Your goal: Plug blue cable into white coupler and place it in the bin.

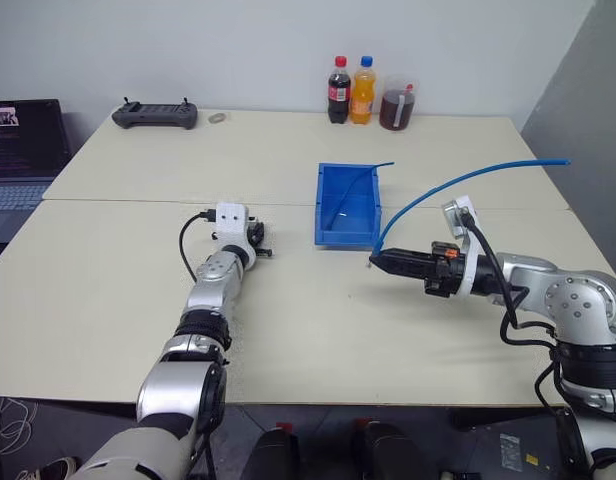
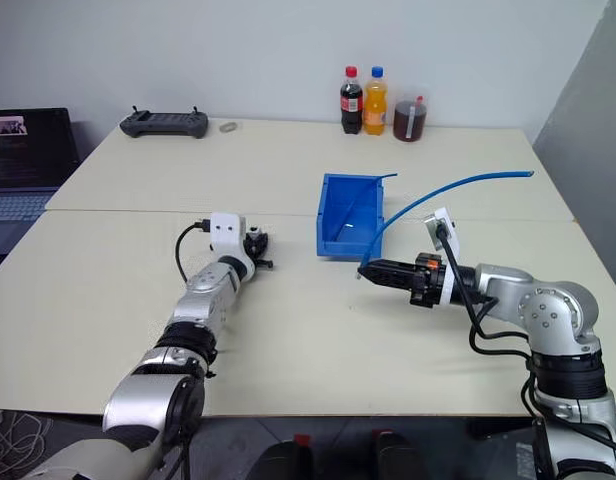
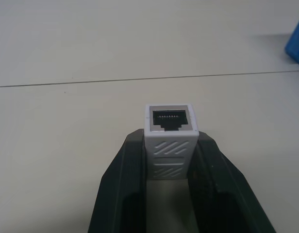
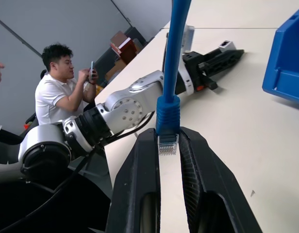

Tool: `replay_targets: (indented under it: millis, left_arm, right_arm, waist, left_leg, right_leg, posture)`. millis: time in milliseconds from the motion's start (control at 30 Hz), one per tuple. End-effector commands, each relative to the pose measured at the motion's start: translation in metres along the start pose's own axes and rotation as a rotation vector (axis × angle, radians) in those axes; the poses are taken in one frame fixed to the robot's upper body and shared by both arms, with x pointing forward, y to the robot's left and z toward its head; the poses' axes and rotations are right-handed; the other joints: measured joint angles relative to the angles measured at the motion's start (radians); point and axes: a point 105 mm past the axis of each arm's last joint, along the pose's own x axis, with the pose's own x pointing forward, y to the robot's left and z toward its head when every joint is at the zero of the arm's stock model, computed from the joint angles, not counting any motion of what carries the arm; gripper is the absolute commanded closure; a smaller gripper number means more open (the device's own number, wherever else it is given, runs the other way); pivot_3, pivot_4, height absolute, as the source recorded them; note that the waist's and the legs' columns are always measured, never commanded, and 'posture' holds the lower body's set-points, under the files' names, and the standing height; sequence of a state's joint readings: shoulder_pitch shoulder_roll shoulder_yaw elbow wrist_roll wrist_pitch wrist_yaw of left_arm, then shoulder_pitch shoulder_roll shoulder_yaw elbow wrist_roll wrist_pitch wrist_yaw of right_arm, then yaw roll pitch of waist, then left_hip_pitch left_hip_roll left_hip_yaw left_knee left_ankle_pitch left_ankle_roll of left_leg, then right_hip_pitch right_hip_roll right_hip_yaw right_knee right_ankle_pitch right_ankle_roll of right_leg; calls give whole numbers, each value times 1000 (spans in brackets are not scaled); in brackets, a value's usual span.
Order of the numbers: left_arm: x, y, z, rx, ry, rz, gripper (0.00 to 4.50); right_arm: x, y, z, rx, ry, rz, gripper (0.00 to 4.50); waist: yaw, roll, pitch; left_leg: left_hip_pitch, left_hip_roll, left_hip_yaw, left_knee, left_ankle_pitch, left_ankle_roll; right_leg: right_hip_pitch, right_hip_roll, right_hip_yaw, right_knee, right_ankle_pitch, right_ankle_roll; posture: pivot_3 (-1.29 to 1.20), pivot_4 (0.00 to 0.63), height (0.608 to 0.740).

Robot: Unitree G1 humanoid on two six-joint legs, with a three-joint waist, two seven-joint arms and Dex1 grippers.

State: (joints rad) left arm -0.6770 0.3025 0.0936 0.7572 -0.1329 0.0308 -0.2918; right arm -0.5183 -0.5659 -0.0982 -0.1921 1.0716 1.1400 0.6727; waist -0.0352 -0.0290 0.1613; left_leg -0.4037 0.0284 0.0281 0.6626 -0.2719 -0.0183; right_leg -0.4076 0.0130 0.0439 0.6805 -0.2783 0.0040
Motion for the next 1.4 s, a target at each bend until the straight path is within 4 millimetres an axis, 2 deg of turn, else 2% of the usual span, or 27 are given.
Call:
replay_targets:
  millis: [33,100,167,233,300,433,667,800,1167,1400]
  left_arm:
    - [-45,-40,6,148,-8,-379,3718]
    - [-81,-67,-6,235,40,-618,3718]
    - [-104,-82,-12,259,62,-769,3718]
    - [-120,-95,-14,266,54,-909,3718]
    - [-128,-104,-18,305,48,-1010,3718]
    - [-126,-111,-24,348,45,-1097,3718]
    - [-114,-118,-36,383,43,-1175,3718]
    - [-113,-120,-38,393,38,-1192,3718]
    - [-117,-121,-34,379,27,-1221,3718]
    - [-119,-123,-34,352,30,-1219,3718]
  right_arm:
    - [0,7,8,-73,-28,3,4227]
    - [3,8,5,-85,-15,12,4227]
    - [7,9,3,-97,-3,22,4227]
    - [14,10,-1,-150,32,23,4227]
    - [21,11,-5,-187,56,40,4227]
    - [32,13,-10,-260,87,66,4227]
    - [43,4,-43,-518,195,88,4227]
    - [51,0,-54,-576,191,92,4227]
    - [67,-2,-60,-604,173,151,4227]
    - [71,-4,-73,-583,200,175,4227]
  waist:
    - [-3,0,0]
    - [-4,1,0]
    - [3,1,0]
    - [12,2,1]
    - [13,2,1]
    - [10,2,1]
    - [9,2,0]
    - [9,2,0]
    - [9,2,0]
    - [9,2,0]
  left_leg:
    - [0,0,0,0,0,0]
    - [1,1,1,-1,0,-1]
    - [2,1,0,-1,0,-1]
    - [3,0,0,0,0,-1]
    - [3,0,0,1,0,0]
    - [3,0,0,2,0,0]
    - [2,0,0,1,0,1]
    - [2,-1,0,2,0,1]
    - [2,0,-1,2,0,1]
    - [2,0,-1,2,0,1]
  right_leg:
    - [0,0,0,0,0,0]
    - [-1,0,1,0,0,-1]
    - [0,0,0,0,-1,-2]
    - [2,-1,-1,0,-1,-2]
    - [2,-1,-1,0,-1,-1]
    - [2,0,0,0,-1,-1]
    - [1,1,-1,0,-1,-1]
    - [2,1,-1,0,-1,-1]
    - [2,1,-1,1,-1,-1]
    - [2,1,-1,1,-1,-1]
  posture:
    - [0,150,740]
    - [0,150,740]
    - [0,150,740]
    - [0,150,740]
    - [0,150,740]
    - [0,150,740]
    - [0,150,740]
    - [0,150,740]
    - [0,150,740]
    - [0,150,740]
